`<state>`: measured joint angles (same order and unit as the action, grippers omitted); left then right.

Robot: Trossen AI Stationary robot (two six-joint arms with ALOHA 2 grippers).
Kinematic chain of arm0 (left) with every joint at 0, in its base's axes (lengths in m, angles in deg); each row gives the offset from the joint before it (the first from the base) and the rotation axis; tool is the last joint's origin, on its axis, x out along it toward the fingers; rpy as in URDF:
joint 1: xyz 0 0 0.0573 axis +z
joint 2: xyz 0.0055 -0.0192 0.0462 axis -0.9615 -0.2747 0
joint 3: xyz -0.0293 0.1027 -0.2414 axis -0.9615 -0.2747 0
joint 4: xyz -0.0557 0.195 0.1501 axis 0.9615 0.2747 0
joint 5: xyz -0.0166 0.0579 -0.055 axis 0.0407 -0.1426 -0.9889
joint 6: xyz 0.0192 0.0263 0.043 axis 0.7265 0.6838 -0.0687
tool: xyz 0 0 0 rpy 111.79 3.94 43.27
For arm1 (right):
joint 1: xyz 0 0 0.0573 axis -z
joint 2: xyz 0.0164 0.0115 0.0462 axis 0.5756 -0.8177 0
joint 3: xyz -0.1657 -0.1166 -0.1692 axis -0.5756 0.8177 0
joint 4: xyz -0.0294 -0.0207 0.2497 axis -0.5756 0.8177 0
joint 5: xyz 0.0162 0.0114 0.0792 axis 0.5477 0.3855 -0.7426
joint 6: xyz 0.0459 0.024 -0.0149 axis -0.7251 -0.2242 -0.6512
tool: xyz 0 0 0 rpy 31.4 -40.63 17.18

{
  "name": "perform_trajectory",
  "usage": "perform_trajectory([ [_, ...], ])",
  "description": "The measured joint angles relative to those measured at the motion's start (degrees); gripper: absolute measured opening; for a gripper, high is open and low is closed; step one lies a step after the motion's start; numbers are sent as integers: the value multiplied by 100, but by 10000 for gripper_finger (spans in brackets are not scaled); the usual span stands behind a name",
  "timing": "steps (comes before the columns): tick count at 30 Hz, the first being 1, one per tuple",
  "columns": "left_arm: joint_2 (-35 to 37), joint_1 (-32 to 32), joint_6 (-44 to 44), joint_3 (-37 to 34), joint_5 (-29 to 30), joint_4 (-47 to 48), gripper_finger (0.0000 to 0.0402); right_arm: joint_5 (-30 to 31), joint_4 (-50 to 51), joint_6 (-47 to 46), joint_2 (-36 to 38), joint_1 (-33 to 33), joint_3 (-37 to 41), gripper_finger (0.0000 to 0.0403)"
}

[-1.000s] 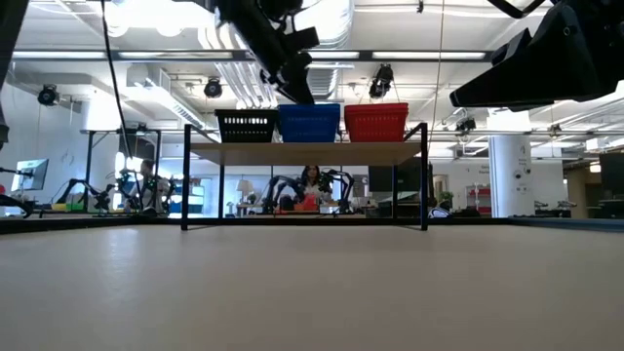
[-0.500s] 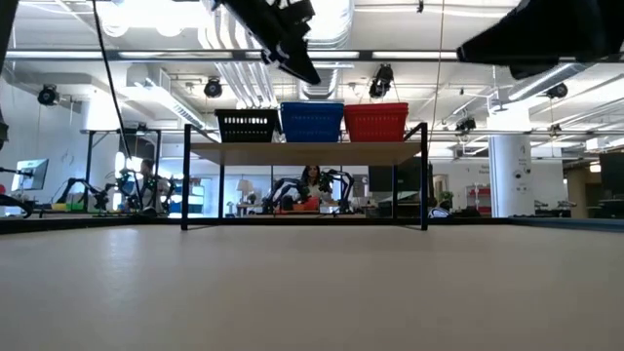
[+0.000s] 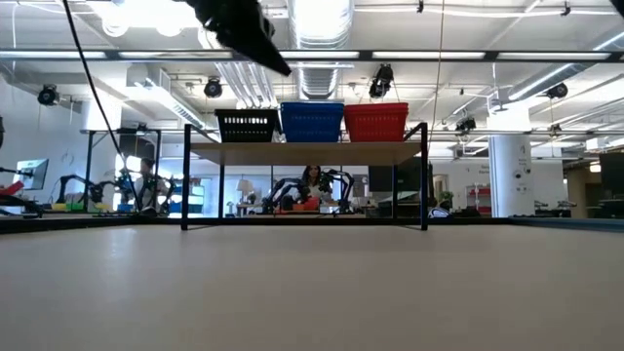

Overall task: Stack baskets on shelf by color
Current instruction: Stack the black bin on the black bins on the shelf

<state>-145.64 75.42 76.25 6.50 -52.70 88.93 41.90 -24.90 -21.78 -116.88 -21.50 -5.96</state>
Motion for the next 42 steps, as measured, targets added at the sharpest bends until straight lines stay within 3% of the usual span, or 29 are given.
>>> perform_trajectory([
  [6,93,-802,-635,-1597,-1,-2093,79,-2911,3388,-4035,-804,-26,-1430,9],
  [10,-21,-1069,-782,-2648,2,-4114,79,-4213,4290,-6036,-1260,-183,-2046,13],
  [16,-100,-1106,-934,-3679,16,-6134,79,-4381,4254,-7390,-1730,-340,-2709,74],
  [22,-101,-1108,-933,-3984,19,-6319,79,-4580,4305,-8866,-2264,-291,-2800,158],
  [25,-101,-1113,-933,-4054,15,-6351,79,-5096,4281,-9022,-2487,-167,-2793,181],
  [31,-101,-1117,-940,-4165,-3,-6583,79,-5147,4247,-8825,-2670,112,-2793,170],
  [38,-101,-1150,-1028,-4165,-9,-6595,79,-5149,4240,-7523,-2668,371,-2793,81],
  [42,-85,-1250,-1088,-4165,-5,-6583,79,-5092,4187,-6214,-2668,688,-2793,23],
])
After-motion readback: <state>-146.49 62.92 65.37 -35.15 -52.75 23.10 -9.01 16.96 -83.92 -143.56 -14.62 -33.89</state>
